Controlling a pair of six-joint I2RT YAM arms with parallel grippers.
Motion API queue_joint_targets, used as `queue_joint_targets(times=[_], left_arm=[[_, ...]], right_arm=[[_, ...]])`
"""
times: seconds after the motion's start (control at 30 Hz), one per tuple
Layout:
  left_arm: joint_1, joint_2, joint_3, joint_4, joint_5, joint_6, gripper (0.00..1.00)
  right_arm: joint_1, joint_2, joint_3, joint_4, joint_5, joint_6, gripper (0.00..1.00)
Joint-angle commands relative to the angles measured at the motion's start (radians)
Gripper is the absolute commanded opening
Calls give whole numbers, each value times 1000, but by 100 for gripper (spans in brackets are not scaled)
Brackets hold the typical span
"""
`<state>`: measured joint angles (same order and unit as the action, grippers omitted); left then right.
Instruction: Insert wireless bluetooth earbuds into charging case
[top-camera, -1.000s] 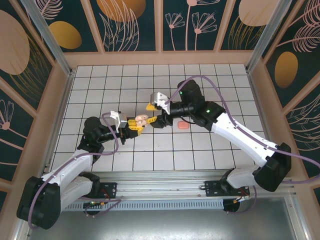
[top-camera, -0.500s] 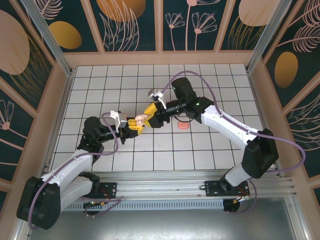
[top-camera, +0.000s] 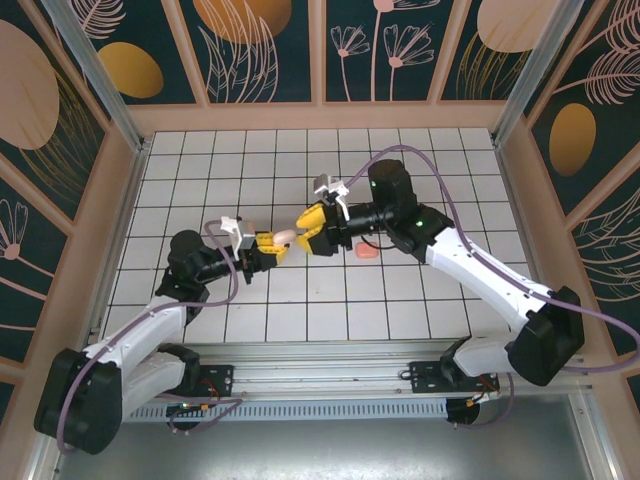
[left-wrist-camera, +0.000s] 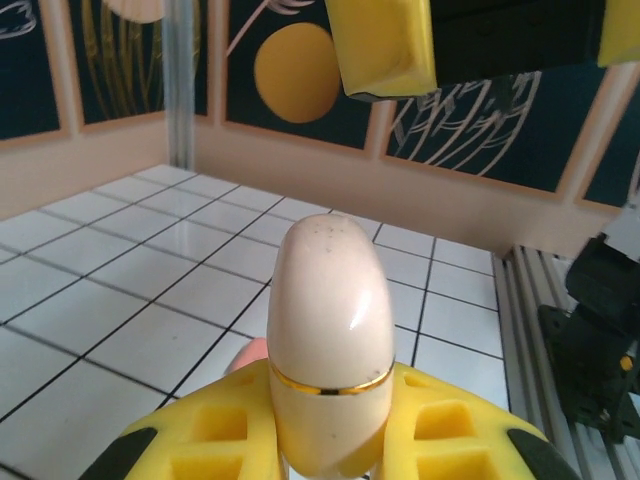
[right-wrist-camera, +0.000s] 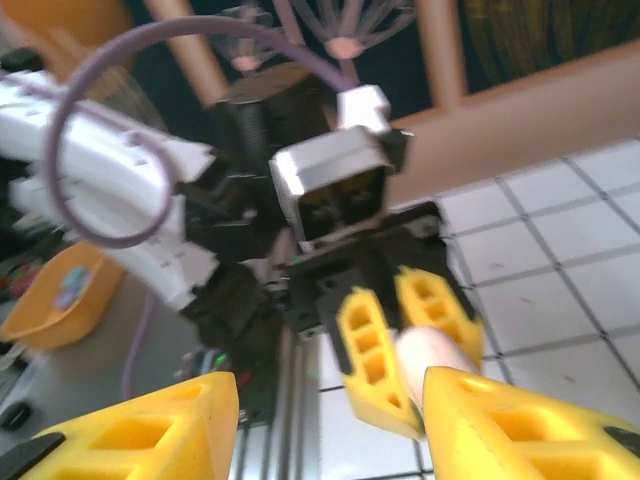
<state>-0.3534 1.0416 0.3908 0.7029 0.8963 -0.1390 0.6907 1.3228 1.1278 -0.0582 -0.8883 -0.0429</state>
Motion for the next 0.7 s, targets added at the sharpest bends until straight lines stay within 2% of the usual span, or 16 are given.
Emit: queue_joint_targets(times=[0.0, 0.13, 0.2, 0.33, 0.67], left_arm=[[-21, 56, 45, -30, -110, -111, 13], [-76, 143, 64, -85, -252, -324, 12], [-112, 175, 53, -71, -287, -449, 12], [-168, 244, 70, -134, -367, -590, 15], [-200, 488, 266, -302, -371, -685, 15]], right_arm=[[-51, -13, -67, 12, 369, 204, 50], [-125, -61, -178, -57, 635, 423, 50], [-137, -106, -256, -66, 706, 497, 50], [-194, -187, -393, -28, 727, 609, 50], [-195, -214, -453, 30, 735, 696, 50]])
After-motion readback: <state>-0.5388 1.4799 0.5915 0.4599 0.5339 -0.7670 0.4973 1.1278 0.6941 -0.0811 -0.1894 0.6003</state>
